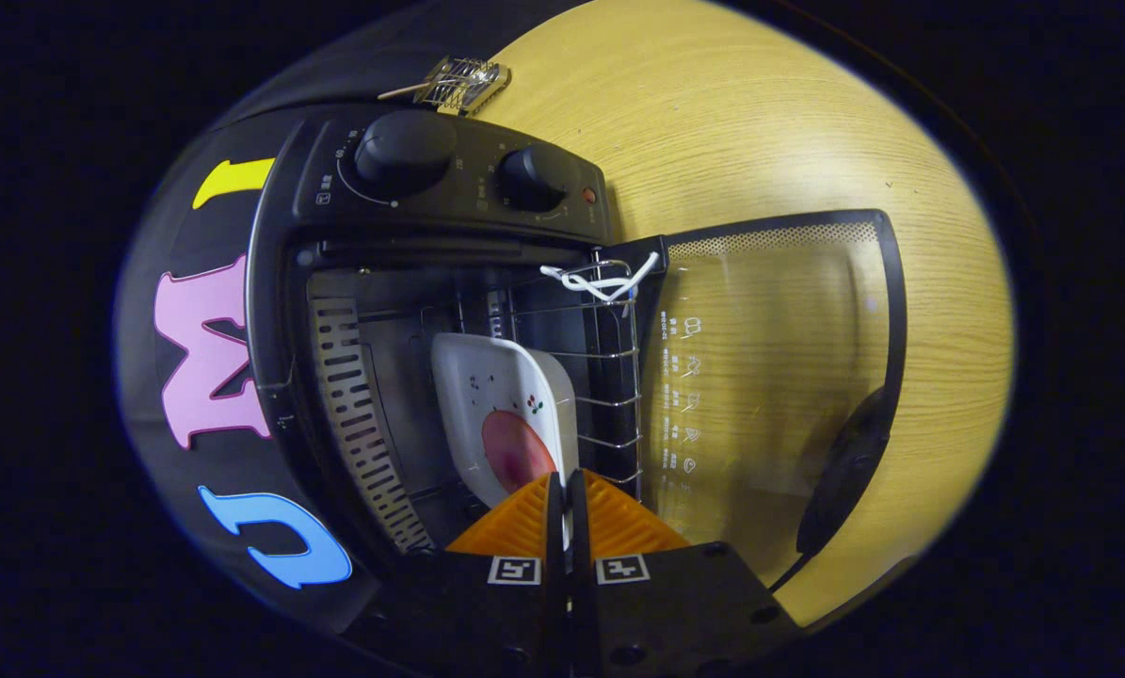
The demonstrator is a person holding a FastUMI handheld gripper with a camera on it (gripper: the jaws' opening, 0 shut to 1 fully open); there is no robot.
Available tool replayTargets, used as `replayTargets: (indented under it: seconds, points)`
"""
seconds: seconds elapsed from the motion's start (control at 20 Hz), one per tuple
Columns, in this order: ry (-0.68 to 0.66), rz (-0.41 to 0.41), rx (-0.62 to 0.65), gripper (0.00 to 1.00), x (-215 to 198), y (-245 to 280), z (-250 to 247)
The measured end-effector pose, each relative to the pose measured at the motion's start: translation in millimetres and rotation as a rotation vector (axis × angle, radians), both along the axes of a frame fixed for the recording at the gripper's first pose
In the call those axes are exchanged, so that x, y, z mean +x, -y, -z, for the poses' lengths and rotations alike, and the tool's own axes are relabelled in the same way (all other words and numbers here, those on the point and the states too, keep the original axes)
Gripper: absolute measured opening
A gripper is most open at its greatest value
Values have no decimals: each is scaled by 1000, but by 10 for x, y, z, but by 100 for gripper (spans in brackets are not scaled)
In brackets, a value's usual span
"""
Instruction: Open the toaster oven, put the food inside, and close the toaster oven door.
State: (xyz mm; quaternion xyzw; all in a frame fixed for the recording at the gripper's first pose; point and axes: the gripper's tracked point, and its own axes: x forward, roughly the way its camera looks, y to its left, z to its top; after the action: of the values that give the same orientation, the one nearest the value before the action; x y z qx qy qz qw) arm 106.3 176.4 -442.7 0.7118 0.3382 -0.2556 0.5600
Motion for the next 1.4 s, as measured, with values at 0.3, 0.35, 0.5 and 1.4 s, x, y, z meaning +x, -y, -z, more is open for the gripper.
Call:
replayTargets:
  seconds: [0.3,0.35,0.5,1.4]
  points:
    - [45,-25,21,27,-10,-15,-81]
    - [51,-37,22,43,-49,-13,-116]
    - [59,-78,5,90,-171,29,-200]
    - [402,-1131,-688,97,-1748,-181,-761]
